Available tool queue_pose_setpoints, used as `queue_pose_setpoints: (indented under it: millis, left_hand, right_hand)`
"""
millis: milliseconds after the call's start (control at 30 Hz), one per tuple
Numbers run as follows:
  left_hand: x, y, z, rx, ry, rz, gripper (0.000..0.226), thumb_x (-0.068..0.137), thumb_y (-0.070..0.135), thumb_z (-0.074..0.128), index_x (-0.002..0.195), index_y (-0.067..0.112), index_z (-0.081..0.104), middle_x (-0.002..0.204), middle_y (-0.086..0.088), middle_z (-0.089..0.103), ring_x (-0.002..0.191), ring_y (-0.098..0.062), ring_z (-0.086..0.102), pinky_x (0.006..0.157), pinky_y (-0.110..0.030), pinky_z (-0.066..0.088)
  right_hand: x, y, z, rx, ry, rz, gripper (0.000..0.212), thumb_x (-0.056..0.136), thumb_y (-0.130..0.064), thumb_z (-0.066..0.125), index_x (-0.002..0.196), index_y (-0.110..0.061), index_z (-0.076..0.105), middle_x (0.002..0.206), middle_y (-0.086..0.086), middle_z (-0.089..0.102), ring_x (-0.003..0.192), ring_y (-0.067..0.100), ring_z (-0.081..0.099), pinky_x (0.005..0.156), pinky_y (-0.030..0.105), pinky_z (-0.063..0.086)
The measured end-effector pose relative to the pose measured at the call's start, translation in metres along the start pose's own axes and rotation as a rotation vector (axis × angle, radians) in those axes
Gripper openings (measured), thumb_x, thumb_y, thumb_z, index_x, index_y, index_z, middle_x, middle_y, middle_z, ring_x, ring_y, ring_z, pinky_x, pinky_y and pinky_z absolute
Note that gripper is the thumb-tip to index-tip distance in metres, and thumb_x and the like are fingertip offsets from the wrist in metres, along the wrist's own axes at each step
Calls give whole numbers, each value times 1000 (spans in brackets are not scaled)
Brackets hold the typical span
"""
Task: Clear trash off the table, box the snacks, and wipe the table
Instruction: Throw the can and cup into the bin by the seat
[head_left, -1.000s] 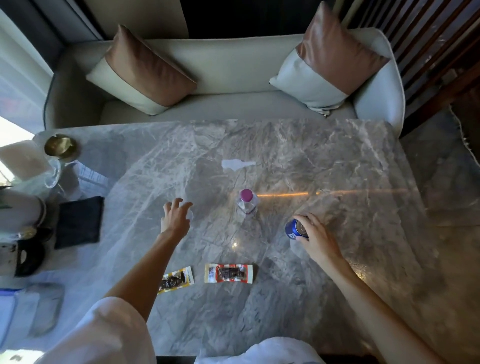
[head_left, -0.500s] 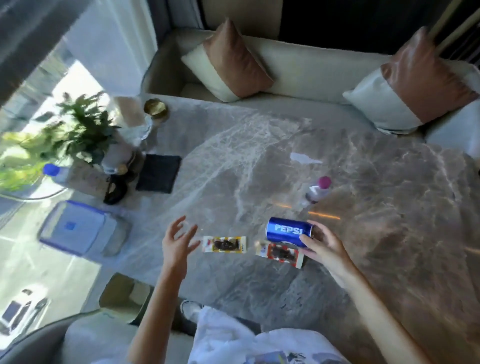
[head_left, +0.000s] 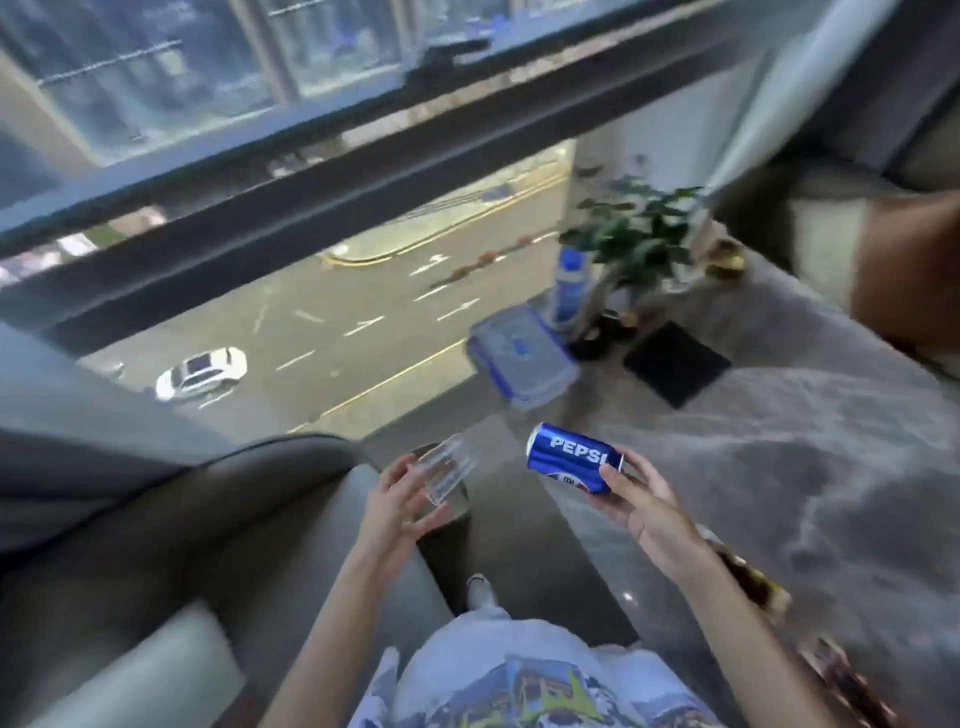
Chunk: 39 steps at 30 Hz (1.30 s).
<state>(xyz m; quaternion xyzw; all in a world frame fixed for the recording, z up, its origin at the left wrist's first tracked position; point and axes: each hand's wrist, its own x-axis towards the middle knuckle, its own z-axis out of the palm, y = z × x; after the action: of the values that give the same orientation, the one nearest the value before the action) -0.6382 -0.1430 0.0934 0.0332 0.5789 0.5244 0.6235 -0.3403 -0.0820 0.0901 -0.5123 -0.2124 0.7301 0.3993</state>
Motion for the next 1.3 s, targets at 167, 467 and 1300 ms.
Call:
queue_pose_setpoints:
  millis: [167,467,1300]
  left_hand:
    - [-17,34,-81,-222,213,77,28,94,11,58,120,17,49,110,-8,63,89,-24,64,81,-44,56]
    - [3,33,-114,-575,366,21,32,96,15,56,127,12,46,136,-19,52,105,-35,59,93,-49,50]
    - [525,-242,-234,-683,582,-301,45,102,25,45,139,1,39,137,-26,52,119,-38,56,108,-50,44]
  right_hand:
    - [38,21,100,-90,-162,92,46,77,-13,73,120,-15,56,131,23,60,108,44,66,81,35,62]
    - [92,34,187,-184,-258,237,66,74,-21,82,130,-16,46,129,24,61,109,38,68,78,35,60]
    - [478,469,101,131,207,655,39,92,-11,59,129,1,53,127,24,59,121,32,59,99,41,51]
